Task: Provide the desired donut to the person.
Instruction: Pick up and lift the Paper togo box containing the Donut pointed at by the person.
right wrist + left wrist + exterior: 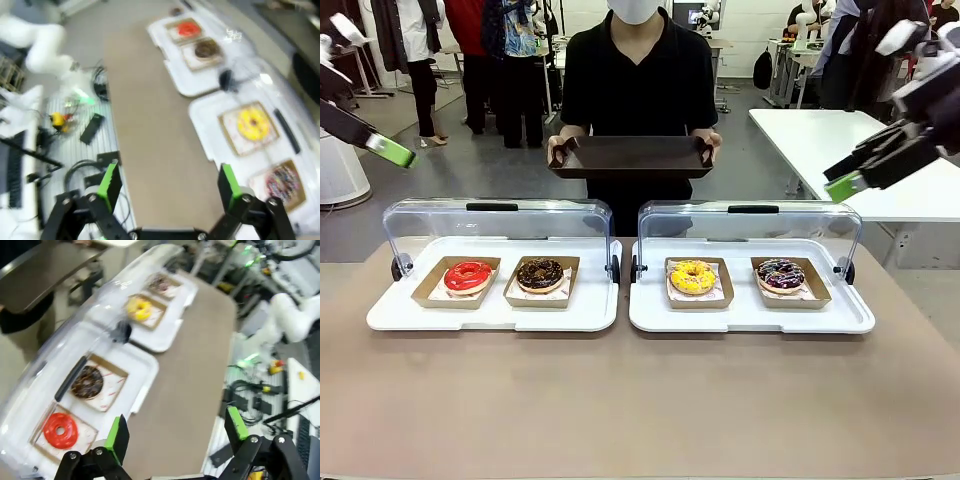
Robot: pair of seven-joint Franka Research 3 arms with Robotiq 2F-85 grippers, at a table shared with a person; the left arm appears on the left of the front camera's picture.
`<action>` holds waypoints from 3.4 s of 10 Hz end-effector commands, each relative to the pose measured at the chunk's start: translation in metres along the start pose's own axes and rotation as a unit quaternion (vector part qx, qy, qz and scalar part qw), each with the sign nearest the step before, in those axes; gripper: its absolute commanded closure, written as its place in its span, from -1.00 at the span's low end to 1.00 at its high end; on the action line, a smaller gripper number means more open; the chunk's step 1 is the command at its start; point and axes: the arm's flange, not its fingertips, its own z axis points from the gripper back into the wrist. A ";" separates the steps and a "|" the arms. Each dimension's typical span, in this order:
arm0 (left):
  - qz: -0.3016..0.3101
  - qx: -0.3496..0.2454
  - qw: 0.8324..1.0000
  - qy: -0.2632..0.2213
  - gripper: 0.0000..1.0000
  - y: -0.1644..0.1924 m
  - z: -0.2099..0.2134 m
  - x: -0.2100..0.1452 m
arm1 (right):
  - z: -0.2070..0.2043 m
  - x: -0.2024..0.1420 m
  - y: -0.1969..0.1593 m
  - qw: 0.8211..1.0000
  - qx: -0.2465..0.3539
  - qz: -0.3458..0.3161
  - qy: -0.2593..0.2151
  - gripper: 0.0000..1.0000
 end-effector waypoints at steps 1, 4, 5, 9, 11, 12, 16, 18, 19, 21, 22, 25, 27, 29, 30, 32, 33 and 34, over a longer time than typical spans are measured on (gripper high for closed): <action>0.006 -0.043 0.999 -0.008 -1.00 0.022 0.027 -0.010 | 0.020 -0.022 -0.018 0.995 0.097 -0.005 -0.020 -1.00; -0.081 -0.047 0.996 0.000 -1.00 0.023 0.058 -0.033 | 0.052 -0.058 -0.024 0.991 0.128 0.016 -0.047 -1.00; -0.113 -0.042 0.993 -0.003 -1.00 0.018 0.066 -0.040 | 0.060 -0.070 -0.023 0.991 0.123 0.022 -0.051 -1.00; -0.131 -0.004 0.991 -0.016 -1.00 0.016 0.083 -0.059 | 0.090 -0.101 -0.019 0.993 0.037 -0.022 -0.110 -1.00; -0.123 0.017 0.992 -0.019 -1.00 0.013 0.093 -0.071 | 0.106 -0.115 -0.014 0.991 -0.005 -0.039 -0.130 -1.00; -0.119 0.026 0.992 -0.022 -1.00 0.012 0.095 -0.074 | 0.112 -0.121 -0.011 0.990 -0.015 -0.039 -0.134 -1.00; -0.104 0.054 0.993 -0.020 -1.00 0.007 0.112 -0.091 | 0.123 -0.131 -0.006 0.990 -0.031 -0.059 -0.123 -1.00; -0.113 0.069 0.991 -0.009 -1.00 0.008 0.116 -0.093 | 0.122 -0.131 -0.003 0.990 -0.034 -0.055 -0.125 -1.00; -0.097 0.047 0.994 -0.027 -1.00 0.011 0.118 -0.088 | 0.129 -0.131 -0.008 0.990 -0.021 -0.059 -0.123 -1.00; -0.097 0.047 0.994 -0.027 -1.00 0.011 0.118 -0.088 | 0.129 -0.131 -0.008 0.990 -0.021 -0.059 -0.123 -1.00; -0.097 0.047 0.994 -0.027 -1.00 0.011 0.118 -0.088 | 0.129 -0.131 -0.008 0.990 -0.021 -0.059 -0.123 -1.00; -0.097 0.047 0.994 -0.027 -1.00 0.011 0.118 -0.088 | 0.129 -0.131 -0.008 0.990 -0.021 -0.059 -0.123 -1.00; -0.097 0.047 0.994 -0.027 -1.00 0.011 0.118 -0.088 | 0.129 -0.131 -0.008 0.990 -0.021 -0.059 -0.123 -1.00; -0.097 0.047 0.994 -0.027 -1.00 0.011 0.118 -0.088 | 0.129 -0.131 -0.008 0.990 -0.021 -0.059 -0.123 -1.00; -0.097 0.047 0.994 -0.027 -1.00 0.011 0.118 -0.088 | 0.129 -0.131 -0.008 0.990 -0.021 -0.059 -0.123 -1.00; -0.097 0.047 0.994 -0.027 -1.00 0.011 0.118 -0.088 | 0.129 -0.131 -0.008 0.990 -0.021 -0.059 -0.123 -1.00; -0.097 0.047 0.994 -0.027 -1.00 0.011 0.118 -0.088 | 0.129 -0.131 -0.008 0.990 -0.021 -0.059 -0.123 -1.00; -0.097 0.047 0.994 -0.027 -1.00 0.011 0.118 -0.088 | 0.129 -0.131 -0.008 0.990 -0.021 -0.059 -0.123 -1.00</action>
